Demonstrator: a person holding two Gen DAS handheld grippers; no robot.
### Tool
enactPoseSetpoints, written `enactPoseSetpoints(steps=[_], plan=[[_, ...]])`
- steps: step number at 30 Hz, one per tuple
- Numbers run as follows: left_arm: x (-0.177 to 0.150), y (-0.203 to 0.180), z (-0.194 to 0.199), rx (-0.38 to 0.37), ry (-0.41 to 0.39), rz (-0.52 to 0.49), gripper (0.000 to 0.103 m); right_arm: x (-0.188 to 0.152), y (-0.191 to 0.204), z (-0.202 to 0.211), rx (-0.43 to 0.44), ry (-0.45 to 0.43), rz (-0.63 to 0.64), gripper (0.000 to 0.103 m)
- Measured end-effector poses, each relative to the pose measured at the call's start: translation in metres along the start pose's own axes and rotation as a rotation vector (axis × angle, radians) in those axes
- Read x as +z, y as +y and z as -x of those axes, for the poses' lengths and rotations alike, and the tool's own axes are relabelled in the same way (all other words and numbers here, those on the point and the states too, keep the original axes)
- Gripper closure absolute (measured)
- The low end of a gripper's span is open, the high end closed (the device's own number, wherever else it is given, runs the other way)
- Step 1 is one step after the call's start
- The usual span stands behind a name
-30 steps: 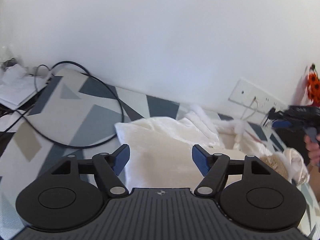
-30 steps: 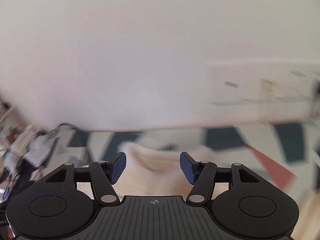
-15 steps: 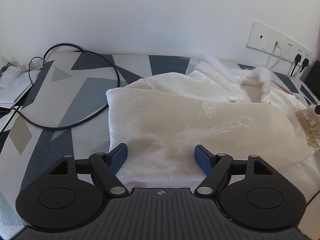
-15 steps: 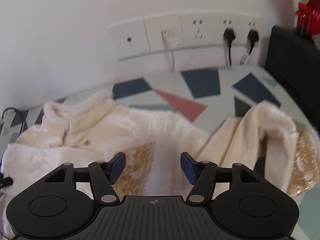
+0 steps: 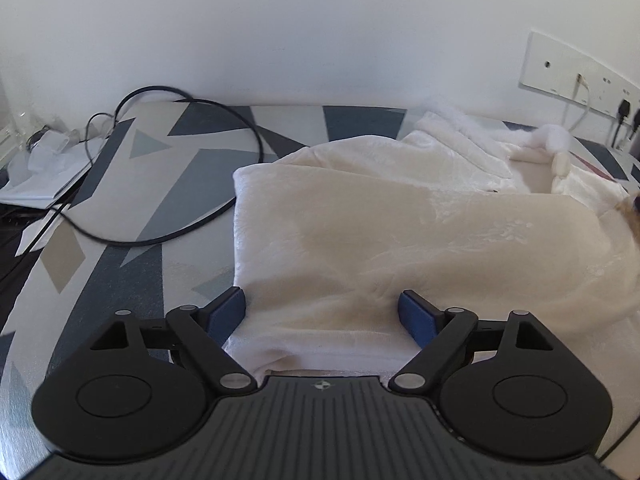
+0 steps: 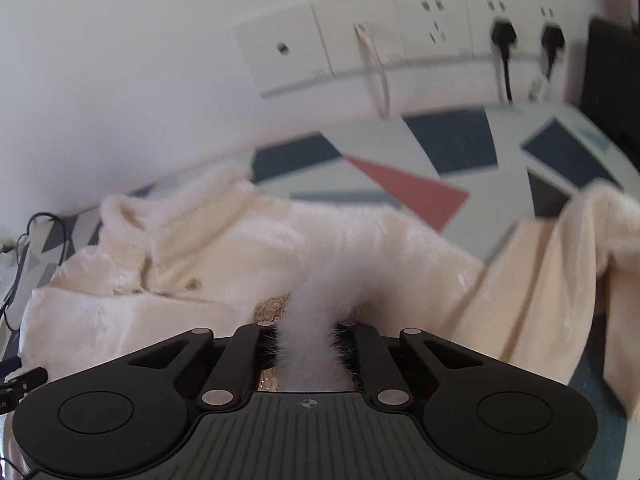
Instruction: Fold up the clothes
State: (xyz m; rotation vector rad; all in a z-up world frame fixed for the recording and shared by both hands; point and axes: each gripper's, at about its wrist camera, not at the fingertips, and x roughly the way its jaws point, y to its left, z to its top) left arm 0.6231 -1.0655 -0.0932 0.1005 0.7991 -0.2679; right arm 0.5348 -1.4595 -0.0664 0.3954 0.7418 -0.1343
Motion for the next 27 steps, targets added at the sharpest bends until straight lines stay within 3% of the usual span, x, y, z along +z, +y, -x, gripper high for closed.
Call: enactPoseSetpoints(steps=[3, 6, 10, 14, 18, 22, 27], plan=[[-0.003, -0.002, 0.0, 0.021, -0.014, 0.006, 0.014, 0.014, 0.002, 0.021, 0.061, -0.132, -0.013, 0.097], [-0.005, -0.005, -0.001, 0.029, -0.014, 0.009, 0.01, 0.023, -0.01, 0.021, 0.044, -0.154, -0.037, 0.097], [-0.006, -0.002, -0.005, 0.037, -0.006, 0.04, 0.003, 0.013, -0.035, -0.008, -0.001, -0.011, -0.075, 0.096], [-0.006, 0.001, -0.008, 0.032, 0.005, 0.06, 0.001, 0.0, -0.04, -0.014, -0.025, 0.018, -0.029, 0.082], [-0.003, -0.002, -0.008, 0.044, 0.01, 0.04, 0.001, -0.001, -0.047, 0.017, -0.016, -0.073, -0.107, 0.058], [0.007, -0.013, -0.002, 0.043, -0.016, -0.005, 0.002, -0.006, -0.063, 0.054, -0.034, -0.154, -0.198, 0.054], [0.024, -0.045, 0.006, -0.03, -0.074, -0.088, 0.002, -0.021, -0.095, 0.096, -0.148, -0.264, -0.38, 0.054]])
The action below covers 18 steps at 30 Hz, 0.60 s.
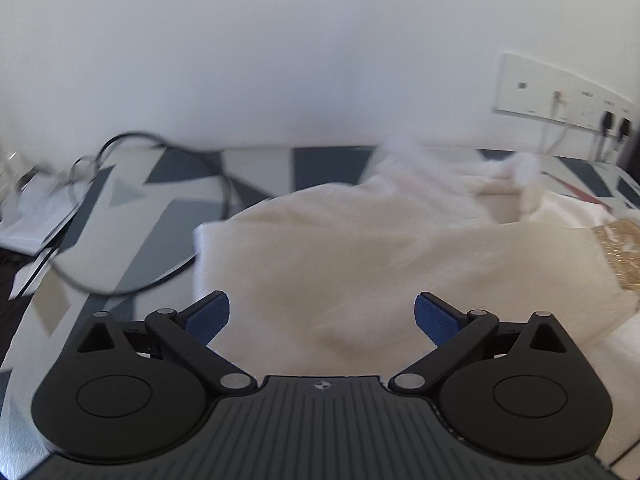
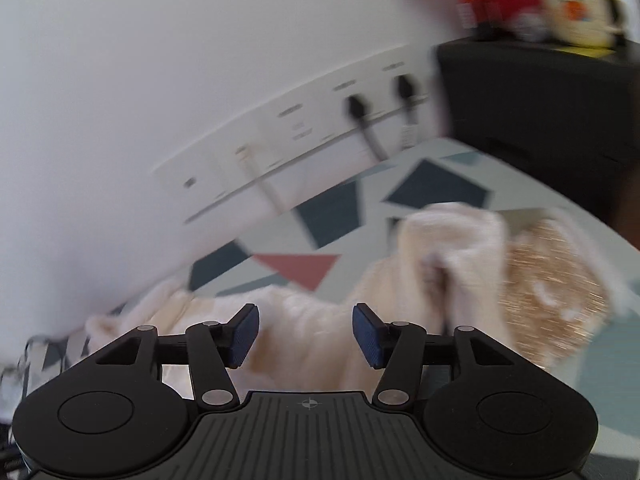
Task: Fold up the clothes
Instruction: 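Lift the sleeve by its gold cuff with the right gripper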
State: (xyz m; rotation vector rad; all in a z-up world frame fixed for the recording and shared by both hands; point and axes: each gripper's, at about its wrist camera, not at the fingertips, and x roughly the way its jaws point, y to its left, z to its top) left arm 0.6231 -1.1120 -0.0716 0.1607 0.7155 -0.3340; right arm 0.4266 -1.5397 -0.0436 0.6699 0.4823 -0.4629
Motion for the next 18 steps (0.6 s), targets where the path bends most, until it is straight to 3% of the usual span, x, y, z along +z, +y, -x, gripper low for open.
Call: enactPoseSetpoints(steps=[3, 7, 10, 13, 18], plan=[[0.006, -0.023, -0.005, -0.034, 0.012, -0.057, 0.002, -0.004, -0.031, 0.007, -0.006, 0.009, -0.199, 0.051], [0.006, -0.047, -0.018, -0.053, 0.084, -0.101, 0.002, -0.01, -0.054, 0.008, -0.031, -0.029, -0.337, 0.046], [0.004, -0.058, -0.025, -0.042, 0.114, -0.133, 0.002, -0.007, -0.067, 0.0, 0.011, -0.053, -0.467, 0.03], [0.0, -0.06, -0.031, -0.025, 0.148, -0.126, 0.002, -0.005, -0.077, -0.013, 0.058, -0.04, -0.58, 0.029], [0.001, -0.057, -0.033, -0.026, 0.168, -0.107, 0.0, -0.001, -0.095, -0.023, 0.027, -0.11, -0.769, 0.028]])
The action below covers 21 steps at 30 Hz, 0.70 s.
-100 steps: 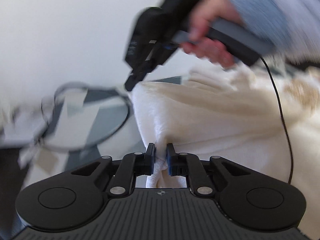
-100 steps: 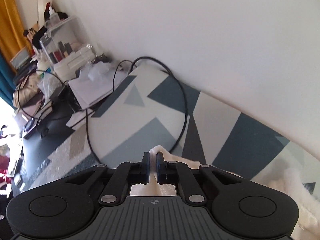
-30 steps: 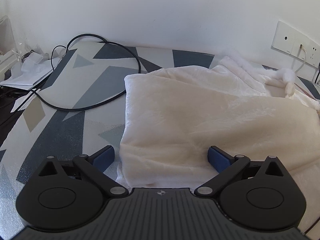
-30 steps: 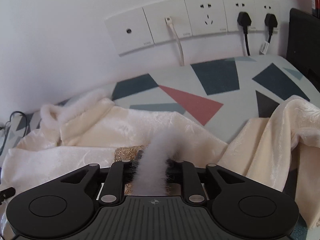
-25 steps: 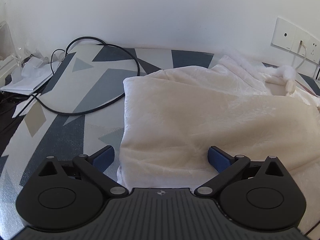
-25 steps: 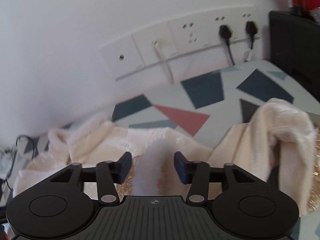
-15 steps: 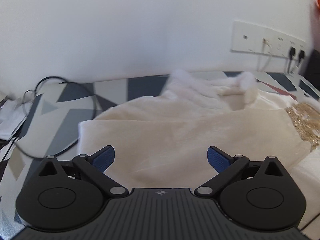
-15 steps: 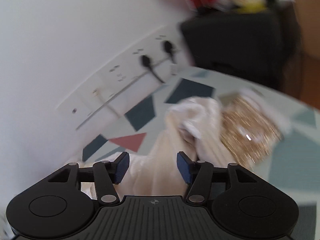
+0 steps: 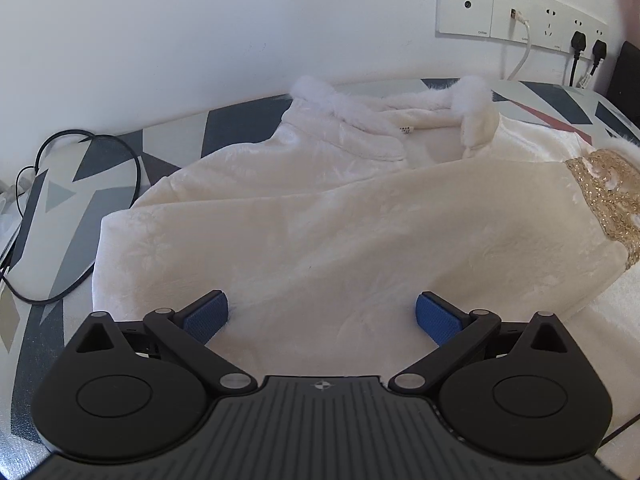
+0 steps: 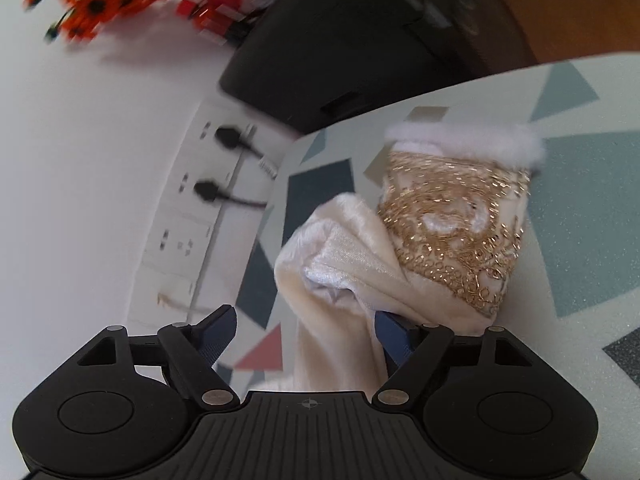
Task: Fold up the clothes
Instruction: 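Lift the sleeve by its gold cuff with the right gripper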
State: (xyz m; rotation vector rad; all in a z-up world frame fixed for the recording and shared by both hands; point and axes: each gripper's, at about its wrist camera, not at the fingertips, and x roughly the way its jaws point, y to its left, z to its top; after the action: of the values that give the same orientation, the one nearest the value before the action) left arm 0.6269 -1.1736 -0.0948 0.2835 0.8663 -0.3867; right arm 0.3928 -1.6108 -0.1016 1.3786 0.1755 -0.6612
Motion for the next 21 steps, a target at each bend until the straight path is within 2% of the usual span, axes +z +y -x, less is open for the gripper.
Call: enactPoseSetpoints(steps=[4, 10, 13, 16, 19, 21], plan=[[-0.001, 0.005, -0.002, -0.02, 0.008, 0.035, 0.0, 0.009, -0.01, -0.01, -0.024, 0.013, -0.137, 0.026], [0.001, 0.004, -0.002, -0.013, 0.016, 0.031, 0.0, 0.024, -0.023, -0.011, -0.069, -0.08, -0.283, 0.026], [0.001, 0.003, -0.002, -0.01, 0.013, 0.03, 0.0, 0.033, -0.028, -0.012, -0.083, -0.106, -0.308, 0.028], [0.0, 0.003, -0.002, -0.009, 0.008, 0.03, 0.0, 0.039, -0.027, -0.013, -0.113, -0.127, -0.25, 0.036], [-0.001, 0.003, -0.002, -0.014, 0.005, 0.03, 0.0, 0.04, -0.029, -0.016, -0.147, -0.133, -0.22, 0.048], [0.0, 0.003, -0.002, -0.015, 0.013, 0.029, 0.0, 0.04, -0.032, -0.018, -0.16, -0.141, -0.224, 0.061]])
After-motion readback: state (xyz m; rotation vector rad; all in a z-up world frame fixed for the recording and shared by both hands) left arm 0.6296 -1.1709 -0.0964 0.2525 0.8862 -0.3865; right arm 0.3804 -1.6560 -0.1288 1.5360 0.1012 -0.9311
